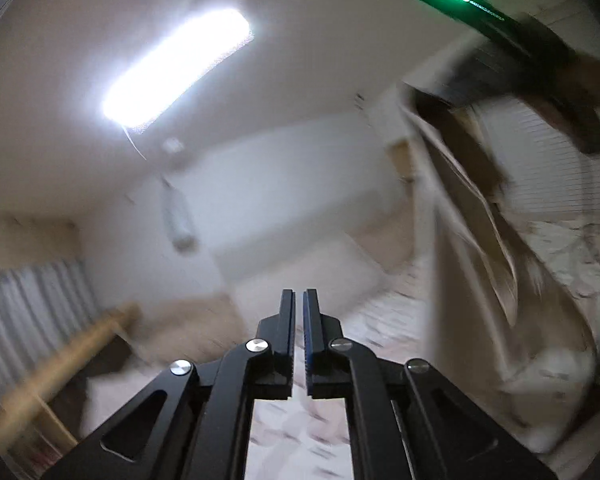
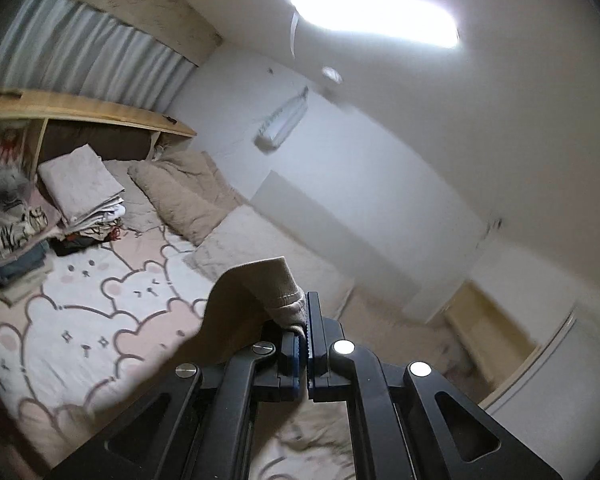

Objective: Fold clothes
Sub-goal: 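Raise the beige shirt high with both tools gripping its hem corners, then hold the shirt up by its hem with both tools and shake it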

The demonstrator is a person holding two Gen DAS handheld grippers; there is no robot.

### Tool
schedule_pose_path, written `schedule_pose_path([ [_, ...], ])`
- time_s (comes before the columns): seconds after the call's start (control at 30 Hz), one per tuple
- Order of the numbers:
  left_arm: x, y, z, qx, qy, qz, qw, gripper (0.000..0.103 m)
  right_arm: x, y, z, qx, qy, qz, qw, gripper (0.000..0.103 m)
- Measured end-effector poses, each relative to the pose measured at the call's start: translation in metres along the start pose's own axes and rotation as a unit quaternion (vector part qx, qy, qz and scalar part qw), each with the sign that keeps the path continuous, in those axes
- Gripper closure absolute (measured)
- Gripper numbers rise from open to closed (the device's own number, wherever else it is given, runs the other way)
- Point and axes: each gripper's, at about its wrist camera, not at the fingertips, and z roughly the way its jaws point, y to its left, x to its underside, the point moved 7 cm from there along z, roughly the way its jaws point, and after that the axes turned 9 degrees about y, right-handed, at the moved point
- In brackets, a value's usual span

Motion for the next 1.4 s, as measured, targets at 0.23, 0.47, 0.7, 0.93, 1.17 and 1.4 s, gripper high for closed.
schedule_pose_path([
  [0.23,0.050,-0.105,0.025,0.096,0.043,-0.063,0.9925,0.038,0.017,0.013,0.037,-0.024,0.052,0.003,0.998,0.101],
  [0.47,0.048,-0.162,0.047,0.128,0.057,-0.126,0.9821,0.038,0.011,0.035,0.040,-0.048,0.056,-0.001,0.997,0.101],
  [0.7,0.046,-0.159,0.051,0.111,0.060,-0.199,0.9719,0.038,0.005,0.056,0.028,-0.078,0.049,-0.009,0.996,0.101],
  [0.93,0.062,-0.153,0.061,0.106,0.096,-0.211,0.9670,0.082,0.008,0.076,0.023,-0.100,0.045,-0.019,0.994,0.101],
  [1.17,0.090,-0.078,0.073,0.021,0.130,-0.215,0.9678,0.100,0.027,0.056,0.032,-0.095,0.050,0.005,0.994,0.101],
  [1.4,0.064,0.015,0.053,-0.066,0.072,-0.210,0.9728,0.100,0.055,0.037,0.038,-0.086,0.059,0.011,0.994,0.101],
])
